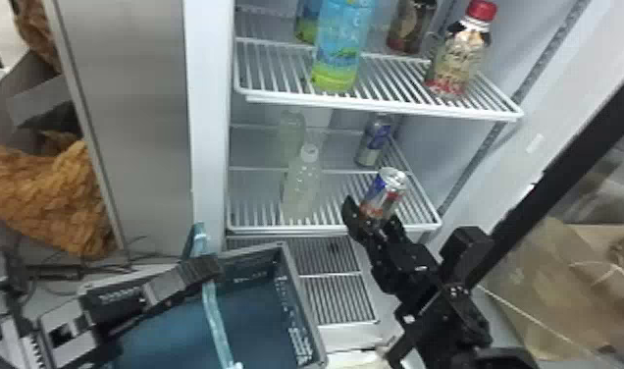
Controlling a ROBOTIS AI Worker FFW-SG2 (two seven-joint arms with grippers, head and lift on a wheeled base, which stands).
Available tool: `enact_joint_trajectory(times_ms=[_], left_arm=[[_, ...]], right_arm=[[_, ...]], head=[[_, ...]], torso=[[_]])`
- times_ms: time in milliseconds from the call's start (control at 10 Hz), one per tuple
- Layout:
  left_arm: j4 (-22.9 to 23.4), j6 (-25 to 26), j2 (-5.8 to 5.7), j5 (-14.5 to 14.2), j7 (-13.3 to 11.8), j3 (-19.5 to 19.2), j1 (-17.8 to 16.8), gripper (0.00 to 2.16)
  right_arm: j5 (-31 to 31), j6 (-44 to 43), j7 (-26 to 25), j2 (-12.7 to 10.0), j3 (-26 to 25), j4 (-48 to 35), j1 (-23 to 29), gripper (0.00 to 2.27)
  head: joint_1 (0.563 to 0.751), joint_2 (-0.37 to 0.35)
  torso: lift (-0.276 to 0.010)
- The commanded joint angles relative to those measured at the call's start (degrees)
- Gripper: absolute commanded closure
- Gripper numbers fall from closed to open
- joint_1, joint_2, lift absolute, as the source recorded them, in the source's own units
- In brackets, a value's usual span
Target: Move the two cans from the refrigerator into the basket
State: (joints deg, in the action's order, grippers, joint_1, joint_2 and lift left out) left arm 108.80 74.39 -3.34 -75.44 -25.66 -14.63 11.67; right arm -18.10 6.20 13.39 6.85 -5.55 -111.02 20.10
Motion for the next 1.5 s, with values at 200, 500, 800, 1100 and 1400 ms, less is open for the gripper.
enact_joint_trajectory(times_ms=[200, 500, 800, 1100, 1400], left_arm=[[-0.03, -0.14, -0.09, -0.2, 0.0, -0.11, 0.14, 1.21], [-0.03, -0.28, -0.09, -0.2, 0.0, 0.0, 0.14, 1.21], [-0.03, -0.28, -0.09, -0.2, 0.0, 0.12, 0.42, 1.21], [-0.03, -0.28, -0.09, -0.2, 0.0, 0.23, 0.42, 1.21], [-0.03, -0.28, -0.09, -0.2, 0.09, 0.23, 0.42, 1.21]], right_arm=[[-2.93, 6.46, 1.82, 0.09, 1.9, -7.03, 4.22, 1.27], [-4.41, 11.52, 4.36, 0.09, 2.24, -10.83, 6.05, 1.27], [-7.73, 15.18, 6.65, 0.09, 4.18, -14.63, 7.88, 1.27], [-9.1, 22.63, 9.55, 0.7, 6.35, -15.89, 6.89, 1.27], [-10.7, 31.21, 16.05, 1.67, 10.01, -8.44, 1.27, 1.13]], head=[[0.695, -0.216], [0.695, -0.187], [0.695, -0.155], [0.695, -0.105], [0.695, -0.031]], torso=[[-0.219], [-0.219], [-0.219], [-0.219], [-0.219]])
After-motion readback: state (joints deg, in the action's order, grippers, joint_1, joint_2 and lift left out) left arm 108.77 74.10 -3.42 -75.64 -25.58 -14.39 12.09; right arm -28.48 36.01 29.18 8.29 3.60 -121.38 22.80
